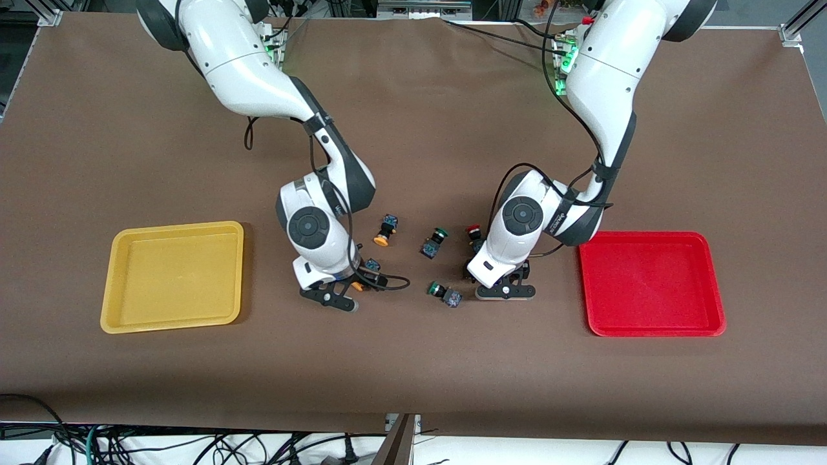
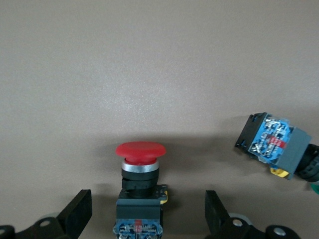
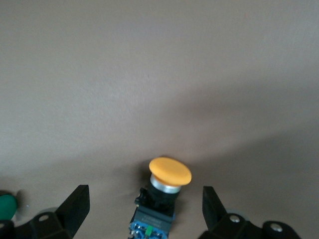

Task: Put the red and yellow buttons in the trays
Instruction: 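Reach the right gripper to a yellow button while the left gripper reaches a red button, then carry the yellow button to the yellow tray while the left gripper carries red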

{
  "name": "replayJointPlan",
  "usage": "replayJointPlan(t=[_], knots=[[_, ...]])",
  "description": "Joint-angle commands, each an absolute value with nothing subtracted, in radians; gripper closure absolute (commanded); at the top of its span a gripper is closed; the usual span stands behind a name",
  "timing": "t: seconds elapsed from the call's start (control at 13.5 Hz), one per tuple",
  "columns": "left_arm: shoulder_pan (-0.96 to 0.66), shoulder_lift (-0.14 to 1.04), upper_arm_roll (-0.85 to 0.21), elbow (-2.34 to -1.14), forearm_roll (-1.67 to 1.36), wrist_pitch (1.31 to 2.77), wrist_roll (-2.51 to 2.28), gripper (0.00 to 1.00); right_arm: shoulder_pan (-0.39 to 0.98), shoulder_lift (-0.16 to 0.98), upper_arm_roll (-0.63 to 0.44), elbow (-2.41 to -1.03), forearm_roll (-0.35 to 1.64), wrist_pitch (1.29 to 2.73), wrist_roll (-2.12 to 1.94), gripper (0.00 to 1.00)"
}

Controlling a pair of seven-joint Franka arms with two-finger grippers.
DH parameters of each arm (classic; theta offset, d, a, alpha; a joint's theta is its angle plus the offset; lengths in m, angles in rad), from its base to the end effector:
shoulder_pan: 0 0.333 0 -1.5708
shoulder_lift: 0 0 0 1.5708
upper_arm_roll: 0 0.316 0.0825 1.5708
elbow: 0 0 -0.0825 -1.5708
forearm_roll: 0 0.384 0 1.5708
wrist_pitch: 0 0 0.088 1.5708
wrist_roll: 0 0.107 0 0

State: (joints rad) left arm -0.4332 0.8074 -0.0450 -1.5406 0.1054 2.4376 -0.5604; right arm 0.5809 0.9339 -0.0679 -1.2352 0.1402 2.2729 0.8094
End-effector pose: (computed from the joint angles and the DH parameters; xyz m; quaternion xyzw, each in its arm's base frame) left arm 0.6366 -0.3240 0.1831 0.9987 0.0101 0.0494 0.0052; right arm 0.6583 0.3913 0.2102 -0.9828 0.1743 -0.0239 0.0557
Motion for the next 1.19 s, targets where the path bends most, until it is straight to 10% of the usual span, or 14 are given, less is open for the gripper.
replayJointPlan(t=[0.0, 0.22, 0.52, 1.11], knots=[[-0.446, 0.818, -0.032, -1.543, 0.138, 2.453, -0.581, 0.46, 0.588, 0.956, -0.071, -1.229, 0.158, 2.279, 0.865, 0.01], [-0.440, 0.811, -0.032, -1.557, 0.138, 2.451, -0.581, 0.77, 0.588, 0.954, -0.071, -1.247, 0.184, 2.283, 0.842, 0.33], [-0.431, 0.781, -0.031, -1.559, 0.138, 2.413, -0.575, 0.86, 0.580, 0.945, -0.071, -1.249, 0.186, 2.269, 0.790, 0.97], [-0.269, 0.559, -0.021, -1.531, 0.130, 2.074, -0.254, 0.85, 0.414, 0.801, -0.089, -1.238, 0.164, 1.935, 0.344, 1.00]])
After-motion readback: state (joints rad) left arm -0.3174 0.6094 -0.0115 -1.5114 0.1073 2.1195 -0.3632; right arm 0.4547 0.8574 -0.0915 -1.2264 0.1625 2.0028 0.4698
